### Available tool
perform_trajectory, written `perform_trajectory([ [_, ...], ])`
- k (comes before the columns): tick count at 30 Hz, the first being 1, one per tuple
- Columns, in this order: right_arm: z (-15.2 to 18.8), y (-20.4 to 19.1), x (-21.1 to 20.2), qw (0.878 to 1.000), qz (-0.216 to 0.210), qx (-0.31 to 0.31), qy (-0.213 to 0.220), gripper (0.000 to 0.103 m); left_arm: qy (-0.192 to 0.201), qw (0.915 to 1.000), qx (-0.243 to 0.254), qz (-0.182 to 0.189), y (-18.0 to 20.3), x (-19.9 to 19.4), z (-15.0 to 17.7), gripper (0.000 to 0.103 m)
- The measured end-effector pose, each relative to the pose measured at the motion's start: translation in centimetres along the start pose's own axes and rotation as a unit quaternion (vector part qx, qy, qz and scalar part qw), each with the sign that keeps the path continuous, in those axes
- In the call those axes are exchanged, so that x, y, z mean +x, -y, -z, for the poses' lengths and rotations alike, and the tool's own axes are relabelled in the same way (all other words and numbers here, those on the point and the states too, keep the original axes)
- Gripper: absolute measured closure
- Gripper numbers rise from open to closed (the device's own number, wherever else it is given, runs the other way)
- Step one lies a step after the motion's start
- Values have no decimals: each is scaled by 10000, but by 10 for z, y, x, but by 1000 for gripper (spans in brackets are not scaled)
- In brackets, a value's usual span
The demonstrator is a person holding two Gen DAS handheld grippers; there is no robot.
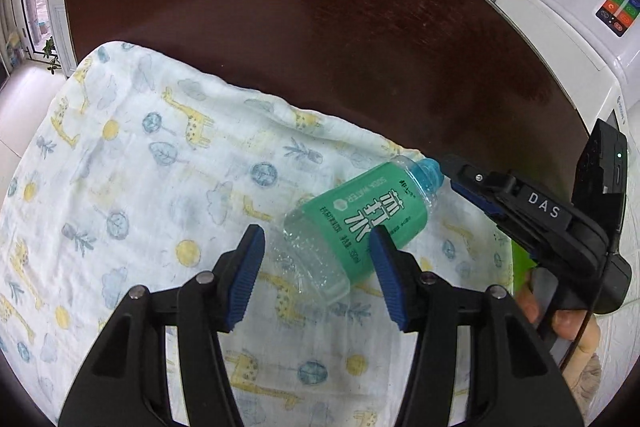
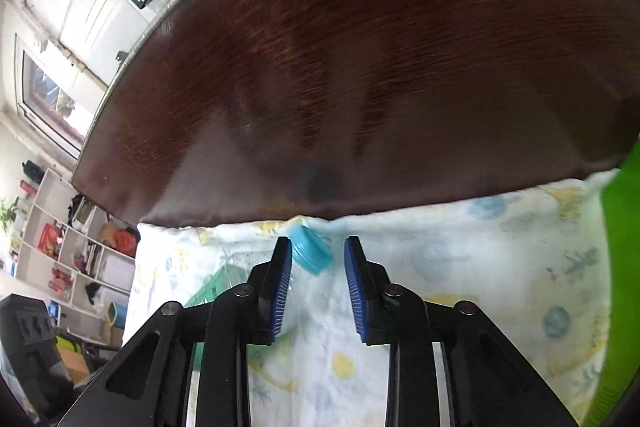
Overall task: Organize rigid objects
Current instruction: 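Move the right gripper to the blue-capped green-labelled water bottle, then close the right gripper around the water bottle's middle and lift it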
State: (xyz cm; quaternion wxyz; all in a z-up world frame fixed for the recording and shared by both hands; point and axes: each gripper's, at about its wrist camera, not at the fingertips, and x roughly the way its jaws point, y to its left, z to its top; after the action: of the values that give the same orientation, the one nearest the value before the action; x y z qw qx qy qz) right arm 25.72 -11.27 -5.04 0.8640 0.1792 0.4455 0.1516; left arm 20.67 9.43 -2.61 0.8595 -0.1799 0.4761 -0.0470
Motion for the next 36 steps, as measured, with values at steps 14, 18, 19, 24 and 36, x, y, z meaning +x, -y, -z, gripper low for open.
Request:
perform_trajectory([
  [14,14,-8,-1,9979,-258,-357,-465,61,-144,9989,407,159,-1,-11,3,55],
  [18,56,-2,-43,9989,38,-322,-341,61,-322,9953,846,347,16,-20,30,54],
  [19,71,1,-56,9992,76,-278,-290,61,-363,9944,905,406,20,-22,38,54],
  [24,124,27,-99,9996,32,211,-162,61,-498,9907,1085,656,36,-29,77,53],
  [36,138,40,-126,9999,-99,-68,-86,61,-568,9915,1024,573,37,-49,105,54],
])
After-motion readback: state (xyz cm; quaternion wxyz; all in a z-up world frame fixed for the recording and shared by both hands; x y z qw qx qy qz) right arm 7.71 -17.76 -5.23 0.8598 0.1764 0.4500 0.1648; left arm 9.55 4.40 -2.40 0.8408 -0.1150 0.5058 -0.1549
